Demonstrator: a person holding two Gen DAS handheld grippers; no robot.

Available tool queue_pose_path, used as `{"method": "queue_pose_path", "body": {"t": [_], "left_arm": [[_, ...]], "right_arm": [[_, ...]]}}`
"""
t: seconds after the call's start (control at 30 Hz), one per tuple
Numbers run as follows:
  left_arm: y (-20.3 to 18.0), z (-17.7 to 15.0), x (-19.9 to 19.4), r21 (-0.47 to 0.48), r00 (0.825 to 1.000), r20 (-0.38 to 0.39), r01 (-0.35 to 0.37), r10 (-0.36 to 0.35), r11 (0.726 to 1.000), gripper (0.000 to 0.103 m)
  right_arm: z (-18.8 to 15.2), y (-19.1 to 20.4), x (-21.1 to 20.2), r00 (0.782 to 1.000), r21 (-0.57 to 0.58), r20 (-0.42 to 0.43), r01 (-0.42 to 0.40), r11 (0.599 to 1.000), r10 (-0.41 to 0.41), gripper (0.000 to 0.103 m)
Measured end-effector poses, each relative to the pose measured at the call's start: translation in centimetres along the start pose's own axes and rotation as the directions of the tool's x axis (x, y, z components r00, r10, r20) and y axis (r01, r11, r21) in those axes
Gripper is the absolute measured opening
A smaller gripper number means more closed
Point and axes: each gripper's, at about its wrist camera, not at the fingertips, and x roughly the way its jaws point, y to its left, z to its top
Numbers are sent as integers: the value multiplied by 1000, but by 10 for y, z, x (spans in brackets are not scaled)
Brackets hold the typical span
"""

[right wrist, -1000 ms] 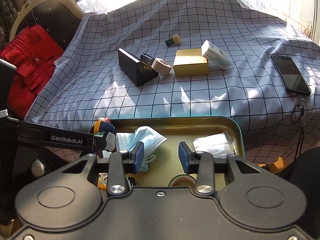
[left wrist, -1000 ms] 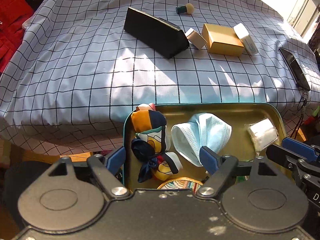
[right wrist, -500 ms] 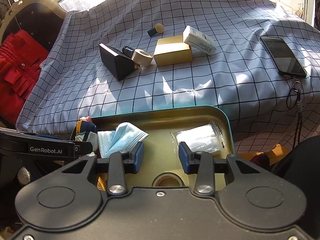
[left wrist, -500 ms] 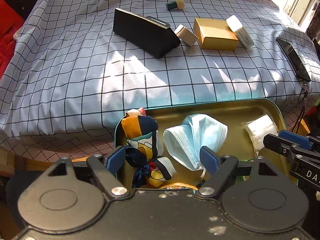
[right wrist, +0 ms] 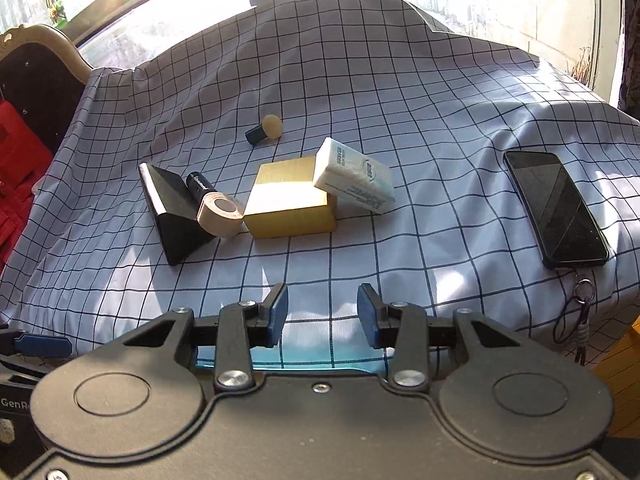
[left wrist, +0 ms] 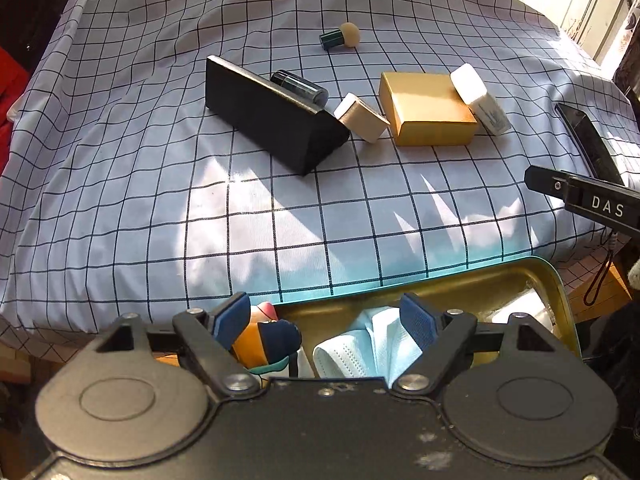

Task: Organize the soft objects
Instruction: 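Withdraw the left tool toward the tape roll while the right tool reaches the white tissue pack, then grasp and lift the white tissue pack with the right tool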

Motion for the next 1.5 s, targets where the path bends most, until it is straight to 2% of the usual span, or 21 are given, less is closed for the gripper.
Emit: {"method": "queue_pose_path", "body": {"t": [0.2,0.43,0.57,0.73,0.77,1.03,1.2,1.33,1.5], "left_arm": [[1,18,11,1,1000,1,10,-10,1000,81],[6,30,24,-5,1000,-9,16,-16,1000,81],[9,35,31,-11,1000,-18,19,-19,1000,81],[10,39,35,-11,999,-25,20,-21,1000,81],[10,40,36,-11,999,-26,20,-21,1000,81],[10,49,40,-3,999,-33,18,-18,1000,81],[3,54,41,17,999,-30,16,-15,1000,81],[-1,56,42,28,999,-34,16,-15,999,81],[0,66,37,28,1000,-18,0,1,1000,81]], "right_arm": [[32,-5,34,998,-3,27,55,998,-55,41],[52,-3,75,993,-55,-7,114,992,-115,41],[63,-6,93,992,-60,-10,122,991,-123,41],[83,-17,118,993,-31,-31,111,993,-111,41],[87,-18,122,993,-28,-30,110,994,-111,44],[105,-24,145,994,-38,-13,110,993,-111,47],[116,-37,158,997,47,-37,68,997,-66,53],[121,-51,174,994,177,-111,20,984,0,56],[120,-43,178,995,148,-99,44,988,-29,58]]}}
